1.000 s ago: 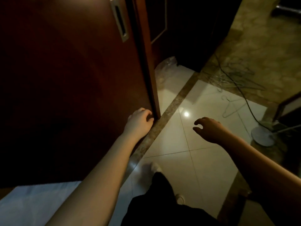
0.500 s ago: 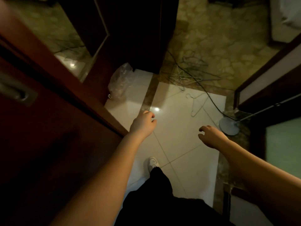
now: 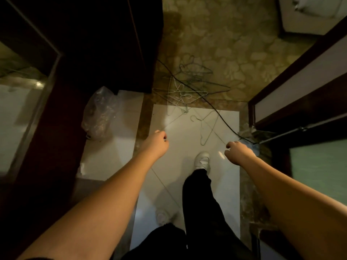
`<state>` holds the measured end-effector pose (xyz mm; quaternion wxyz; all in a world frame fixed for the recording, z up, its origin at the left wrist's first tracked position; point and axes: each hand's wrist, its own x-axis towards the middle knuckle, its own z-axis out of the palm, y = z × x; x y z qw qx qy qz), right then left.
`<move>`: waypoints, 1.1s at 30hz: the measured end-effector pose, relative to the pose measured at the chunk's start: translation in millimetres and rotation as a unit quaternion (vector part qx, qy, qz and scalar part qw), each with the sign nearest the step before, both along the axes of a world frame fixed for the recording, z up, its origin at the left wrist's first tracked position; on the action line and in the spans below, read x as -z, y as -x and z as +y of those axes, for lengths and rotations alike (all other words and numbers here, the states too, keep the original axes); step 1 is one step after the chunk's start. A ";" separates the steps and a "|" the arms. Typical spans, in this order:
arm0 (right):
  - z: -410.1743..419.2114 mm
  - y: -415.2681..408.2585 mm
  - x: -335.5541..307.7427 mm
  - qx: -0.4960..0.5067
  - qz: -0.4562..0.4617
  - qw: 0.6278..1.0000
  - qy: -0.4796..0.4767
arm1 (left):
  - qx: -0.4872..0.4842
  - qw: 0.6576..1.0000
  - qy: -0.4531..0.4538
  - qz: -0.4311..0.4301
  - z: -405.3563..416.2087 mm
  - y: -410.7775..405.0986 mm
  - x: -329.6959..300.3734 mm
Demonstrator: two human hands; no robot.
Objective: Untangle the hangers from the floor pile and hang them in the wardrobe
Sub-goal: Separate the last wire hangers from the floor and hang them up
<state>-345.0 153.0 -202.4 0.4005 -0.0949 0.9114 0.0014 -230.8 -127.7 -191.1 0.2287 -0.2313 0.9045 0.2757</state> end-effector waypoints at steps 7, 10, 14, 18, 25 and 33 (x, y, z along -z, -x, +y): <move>-21.1 167.7 95.0 0.040 -0.058 0.998 -0.004 | 0.016 0.999 0.015 -0.035 -27.6 172.8 81.7; -30.7 224.2 139.3 0.053 -0.084 0.995 -0.010 | 0.022 0.998 0.023 -0.057 -36.6 236.8 120.7; -42.4 280.3 208.1 0.065 -0.103 0.992 -0.026 | 0.014 0.996 -0.005 -0.087 -52.4 302.9 183.7; -55.0 311.2 289.7 0.077 -0.104 0.991 -0.036 | -0.013 0.995 -0.037 -0.094 -68.8 349.1 271.0; -81.2 329.9 454.8 0.078 -0.128 0.988 -0.045 | -0.056 0.988 -0.073 -0.128 -90.3 380.9 436.0; -100.3 330.1 583.7 0.091 -0.094 0.991 -0.025 | 0.022 0.994 0.009 -0.108 -115.2 430.9 561.2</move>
